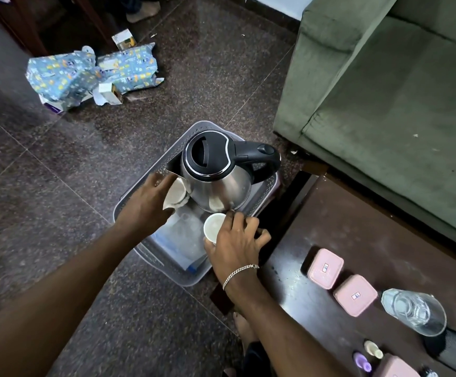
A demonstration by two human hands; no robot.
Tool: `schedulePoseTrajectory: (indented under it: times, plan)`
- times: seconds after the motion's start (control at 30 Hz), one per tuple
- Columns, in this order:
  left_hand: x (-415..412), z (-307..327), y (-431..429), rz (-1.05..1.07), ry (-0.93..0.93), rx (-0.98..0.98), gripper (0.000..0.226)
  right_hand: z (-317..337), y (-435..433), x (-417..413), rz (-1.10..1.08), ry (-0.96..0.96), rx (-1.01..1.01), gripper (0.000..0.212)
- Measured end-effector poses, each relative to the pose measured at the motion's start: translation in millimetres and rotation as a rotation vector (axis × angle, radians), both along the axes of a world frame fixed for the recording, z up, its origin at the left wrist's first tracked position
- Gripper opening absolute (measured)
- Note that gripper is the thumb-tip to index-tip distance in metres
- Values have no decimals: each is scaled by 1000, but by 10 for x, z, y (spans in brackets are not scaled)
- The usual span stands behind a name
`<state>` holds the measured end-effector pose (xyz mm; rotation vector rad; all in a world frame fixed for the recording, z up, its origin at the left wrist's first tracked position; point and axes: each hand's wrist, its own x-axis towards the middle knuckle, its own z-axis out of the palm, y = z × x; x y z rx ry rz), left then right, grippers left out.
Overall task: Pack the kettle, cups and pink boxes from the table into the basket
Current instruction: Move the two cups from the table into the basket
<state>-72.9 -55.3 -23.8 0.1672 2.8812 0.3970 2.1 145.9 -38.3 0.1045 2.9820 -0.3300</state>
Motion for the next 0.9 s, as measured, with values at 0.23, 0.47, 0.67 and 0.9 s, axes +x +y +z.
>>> schedulePoseTrajectory:
  times: [0.23, 0.47, 0.67, 0.9]
  plan:
    - [289, 177, 152, 65, 144, -42, 86, 77, 75, 12, 10, -3, -55, 85]
    - [656, 343, 724, -29, 165, 74, 49, 241, 511, 278, 16, 74, -84, 90]
    - [979, 361, 1477, -155, 153, 151, 49, 267, 1282, 679, -49, 45, -30, 87]
    - [1314, 139, 2511, -245, -45, 189, 55, 123, 2406, 1260, -139, -112, -53, 81]
